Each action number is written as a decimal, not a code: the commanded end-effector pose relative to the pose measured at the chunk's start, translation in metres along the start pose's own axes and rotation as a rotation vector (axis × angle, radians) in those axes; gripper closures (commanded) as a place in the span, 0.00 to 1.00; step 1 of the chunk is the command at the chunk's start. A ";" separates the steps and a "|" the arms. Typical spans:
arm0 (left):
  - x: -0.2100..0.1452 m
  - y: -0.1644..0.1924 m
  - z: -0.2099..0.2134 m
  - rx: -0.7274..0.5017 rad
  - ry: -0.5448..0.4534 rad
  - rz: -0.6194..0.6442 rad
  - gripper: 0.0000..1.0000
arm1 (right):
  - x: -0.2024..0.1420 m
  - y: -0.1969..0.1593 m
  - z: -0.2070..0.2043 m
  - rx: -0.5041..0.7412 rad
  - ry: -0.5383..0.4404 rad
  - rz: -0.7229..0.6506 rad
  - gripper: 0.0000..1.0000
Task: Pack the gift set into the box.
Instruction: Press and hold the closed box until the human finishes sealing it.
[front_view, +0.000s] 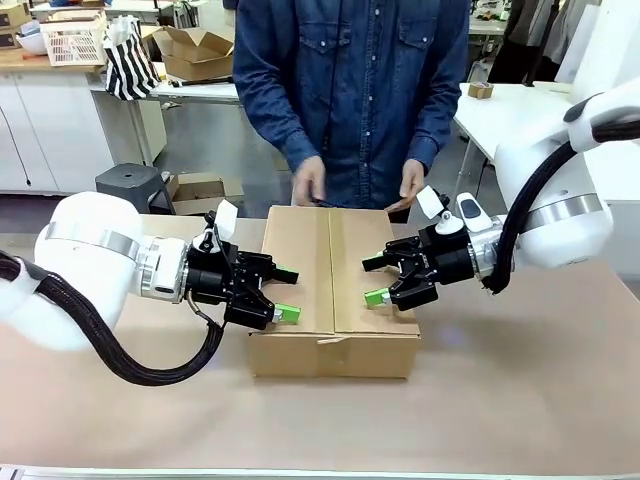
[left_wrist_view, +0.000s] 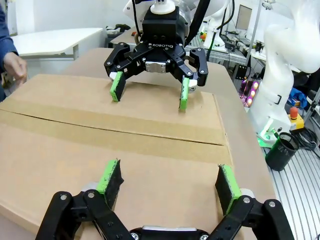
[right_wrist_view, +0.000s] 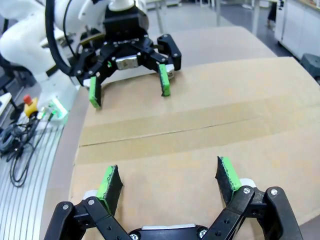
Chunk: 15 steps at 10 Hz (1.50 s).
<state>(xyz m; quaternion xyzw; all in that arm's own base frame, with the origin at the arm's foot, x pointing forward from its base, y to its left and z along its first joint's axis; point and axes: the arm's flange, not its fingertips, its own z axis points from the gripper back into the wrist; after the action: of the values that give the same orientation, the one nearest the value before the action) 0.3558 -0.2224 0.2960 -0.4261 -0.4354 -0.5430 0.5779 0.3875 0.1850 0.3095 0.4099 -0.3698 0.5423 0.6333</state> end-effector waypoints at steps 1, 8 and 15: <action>-0.002 -0.001 0.000 0.006 0.013 -0.017 0.00 | -0.002 0.001 0.000 -0.001 0.005 0.002 0.00; -0.002 -0.001 0.000 0.006 0.013 -0.017 0.00 | -0.002 0.001 0.000 -0.001 0.005 0.002 0.00; -0.002 -0.001 0.000 0.006 0.013 -0.017 0.00 | -0.002 0.001 0.000 -0.001 0.005 0.002 0.00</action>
<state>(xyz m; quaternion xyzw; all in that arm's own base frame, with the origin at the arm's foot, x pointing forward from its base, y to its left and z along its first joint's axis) 0.3559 -0.2224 0.2960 -0.4261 -0.4355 -0.5430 0.5779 0.3875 0.1850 0.3095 0.4099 -0.3698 0.5423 0.6333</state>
